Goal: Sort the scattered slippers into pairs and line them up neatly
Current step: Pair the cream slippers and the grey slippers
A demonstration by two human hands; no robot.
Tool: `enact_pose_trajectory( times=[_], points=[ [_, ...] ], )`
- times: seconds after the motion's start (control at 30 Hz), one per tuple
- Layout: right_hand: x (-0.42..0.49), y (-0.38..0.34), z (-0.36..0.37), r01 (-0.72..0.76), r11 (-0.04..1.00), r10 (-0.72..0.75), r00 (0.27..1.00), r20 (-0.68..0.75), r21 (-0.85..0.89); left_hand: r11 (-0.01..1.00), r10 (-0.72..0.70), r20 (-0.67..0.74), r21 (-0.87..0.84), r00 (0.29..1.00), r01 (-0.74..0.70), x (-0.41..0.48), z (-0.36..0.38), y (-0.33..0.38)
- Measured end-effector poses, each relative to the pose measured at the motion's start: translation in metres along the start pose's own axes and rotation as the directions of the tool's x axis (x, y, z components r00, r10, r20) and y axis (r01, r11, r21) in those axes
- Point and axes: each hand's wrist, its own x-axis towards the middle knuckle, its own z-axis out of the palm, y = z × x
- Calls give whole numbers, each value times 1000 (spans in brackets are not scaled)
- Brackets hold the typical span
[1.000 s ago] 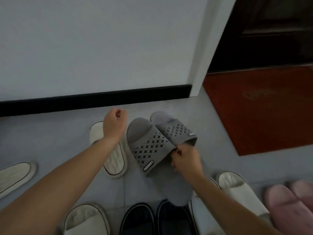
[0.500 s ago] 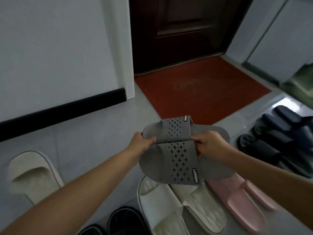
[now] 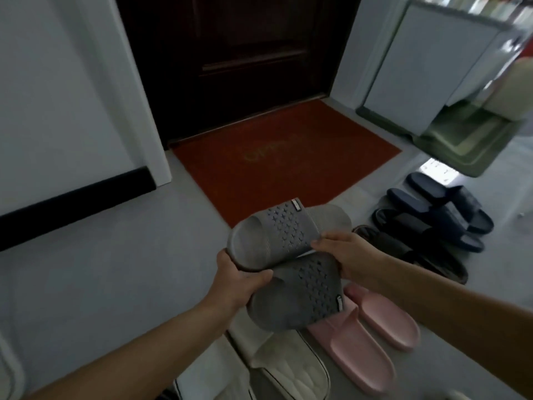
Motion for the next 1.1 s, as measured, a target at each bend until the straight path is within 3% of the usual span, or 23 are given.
enact_pose_trajectory(
  times=[0.07, 0.23, 0.37, 0.43, 0.5, 0.6, 0.7, 0.77, 0.83, 1.0, 1.1],
  points=[
    [4, 0, -6, -3, 999, 1, 998, -56, -32, 996, 62, -12, 72, 998, -61, -3, 7, 4],
    [18, -22, -37, 22, 997, -28, 997, -75, -80, 990, 142, -87, 37, 986, -139, -1, 31, 24],
    [53, -51, -50, 90, 942, -123, 989, -85, -324, 996, 87, -115, -6, 990, -88, -1, 45, 36],
    [76, -66, -61, 124, 854, -170, 984, -45, -505, 998, 60, -139, -23, 989, -64, -5, 45, 33],
    [103, -82, -79, 127, 692, -185, 983, -4, -711, 997, 70, -198, -15, 978, -74, -14, 39, 24],
    [147, -99, -120, 95, 546, -201, 979, -21, -832, 999, 27, -352, -21, 936, -37, -32, 25, 8],
    [187, -107, -169, -35, 530, -260, 944, -202, -847, 998, -65, -515, -40, 854, 52, -44, 17, -2],
    [211, -108, -197, -198, 430, -374, 849, -373, -881, 991, -134, -597, -60, 791, 122, -49, 11, -8],
    [226, -108, -206, -253, 472, -354, 823, -444, -845, 983, -176, -643, -74, 746, 169, -53, 2, -12],
    [247, -54, -140, -128, 469, -196, 950, -244, -874, 978, -174, -670, -33, 722, 206, -44, -14, 5],
    [237, -49, -92, 23, 383, -228, 971, -71, -923, 983, -128, -611, 28, 781, 183, -34, -22, 29]
  ],
)
